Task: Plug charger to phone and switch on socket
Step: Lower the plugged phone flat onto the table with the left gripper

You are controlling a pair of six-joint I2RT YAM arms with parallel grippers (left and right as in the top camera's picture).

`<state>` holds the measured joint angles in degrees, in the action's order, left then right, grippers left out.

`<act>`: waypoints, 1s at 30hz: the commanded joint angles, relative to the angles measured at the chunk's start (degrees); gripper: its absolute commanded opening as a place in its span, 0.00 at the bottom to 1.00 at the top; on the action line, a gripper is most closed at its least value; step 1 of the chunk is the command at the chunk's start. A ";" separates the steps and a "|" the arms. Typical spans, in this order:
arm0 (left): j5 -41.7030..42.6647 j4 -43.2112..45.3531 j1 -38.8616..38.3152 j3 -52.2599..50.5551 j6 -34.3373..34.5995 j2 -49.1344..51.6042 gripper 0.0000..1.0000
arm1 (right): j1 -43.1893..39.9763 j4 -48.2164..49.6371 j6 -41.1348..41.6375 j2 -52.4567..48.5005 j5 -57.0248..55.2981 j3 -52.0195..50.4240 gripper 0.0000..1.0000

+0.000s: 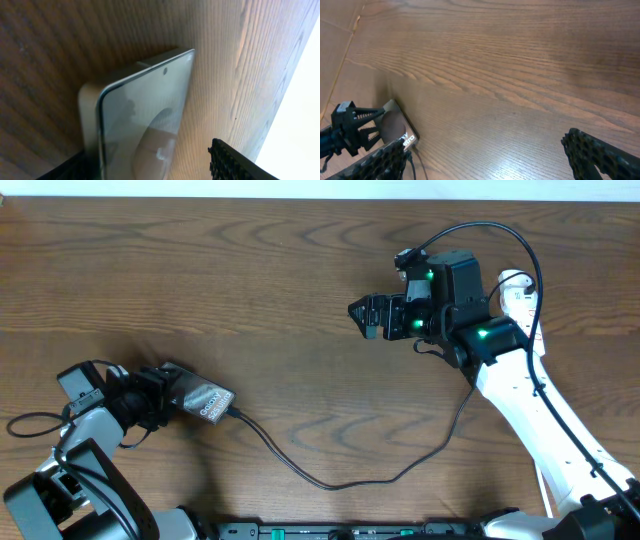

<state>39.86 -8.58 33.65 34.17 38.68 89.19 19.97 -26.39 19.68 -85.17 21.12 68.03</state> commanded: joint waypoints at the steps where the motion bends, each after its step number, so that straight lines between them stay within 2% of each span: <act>1: -9.55 -3.78 0.13 -3.58 -0.55 3.26 0.65 | 0.39 -0.22 -1.14 0.50 -0.24 0.55 0.99; 20: -12.13 -9.40 0.13 -3.58 -0.55 3.26 0.66 | 0.39 -0.26 -1.60 0.50 -0.24 0.55 0.99; 21: -12.13 -9.40 0.13 -3.58 -0.55 3.26 0.71 | 0.39 -0.26 -1.70 0.50 -0.24 0.55 0.99; 22: -12.13 -9.42 0.13 -3.58 -0.55 3.26 0.85 | 0.39 -0.26 -1.77 0.50 -0.24 0.55 0.99; 23: -12.13 -9.51 0.13 -3.58 -0.55 3.26 0.92 | 0.39 -0.28 -1.79 0.50 -0.26 0.55 0.99; 30: -12.68 -10.10 0.15 -3.56 -0.55 3.26 0.93 | 0.39 -0.31 -2.64 0.50 -0.26 0.55 0.99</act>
<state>40.42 -15.49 33.54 35.35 38.94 87.96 19.97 -26.61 18.57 -85.17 21.12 68.03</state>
